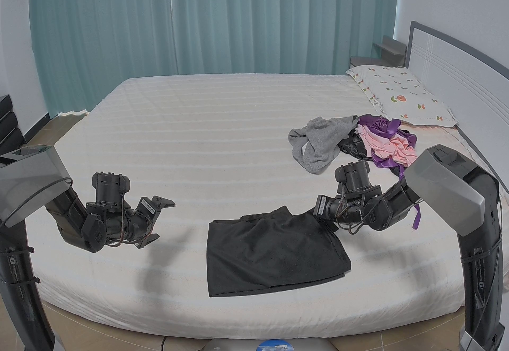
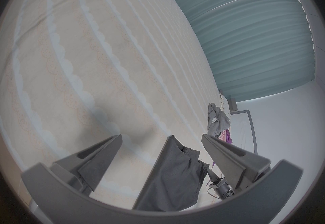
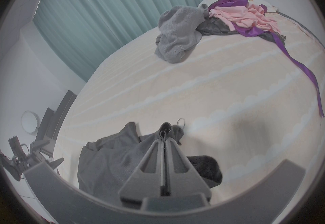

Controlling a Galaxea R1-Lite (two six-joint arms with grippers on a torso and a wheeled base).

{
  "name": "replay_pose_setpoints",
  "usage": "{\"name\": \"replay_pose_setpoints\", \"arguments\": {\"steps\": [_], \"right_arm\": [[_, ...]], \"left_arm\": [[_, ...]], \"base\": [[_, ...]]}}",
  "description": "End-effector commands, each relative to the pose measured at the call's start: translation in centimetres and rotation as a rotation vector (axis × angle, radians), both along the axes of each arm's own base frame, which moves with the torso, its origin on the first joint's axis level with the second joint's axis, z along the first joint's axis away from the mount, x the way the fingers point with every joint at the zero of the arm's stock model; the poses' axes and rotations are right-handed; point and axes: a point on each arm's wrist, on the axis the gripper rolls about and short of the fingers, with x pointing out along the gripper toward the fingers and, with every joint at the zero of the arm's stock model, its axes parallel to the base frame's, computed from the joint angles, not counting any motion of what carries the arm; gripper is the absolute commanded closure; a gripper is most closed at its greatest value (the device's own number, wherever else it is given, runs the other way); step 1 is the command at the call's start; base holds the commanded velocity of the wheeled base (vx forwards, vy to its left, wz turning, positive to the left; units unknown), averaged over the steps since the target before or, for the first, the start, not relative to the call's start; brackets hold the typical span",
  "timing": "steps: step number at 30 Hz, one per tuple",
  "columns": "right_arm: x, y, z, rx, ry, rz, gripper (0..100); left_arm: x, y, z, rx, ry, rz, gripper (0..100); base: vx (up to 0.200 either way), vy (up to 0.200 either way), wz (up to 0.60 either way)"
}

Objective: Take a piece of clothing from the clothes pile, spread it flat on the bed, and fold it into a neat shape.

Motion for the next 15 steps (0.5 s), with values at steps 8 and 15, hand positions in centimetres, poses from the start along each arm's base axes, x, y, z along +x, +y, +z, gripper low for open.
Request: {"name": "replay_pose_setpoints", "arguments": {"steps": [8,15], "right_arm": [[0.91,-1.84,0.16,0.066,0.015,-0.095,100],[0.64,-1.66,-0.28,0.075,0.037,-0.077,0]], "left_arm": [[0.01,-0.04,-0.06,0.001,0.001,-0.001,0],[0.01,-0.04,-0.06,0.000,0.001,0.000,0]], "base": [[0.000,0.000,0.00],[0.000,0.000,0.00]]}}
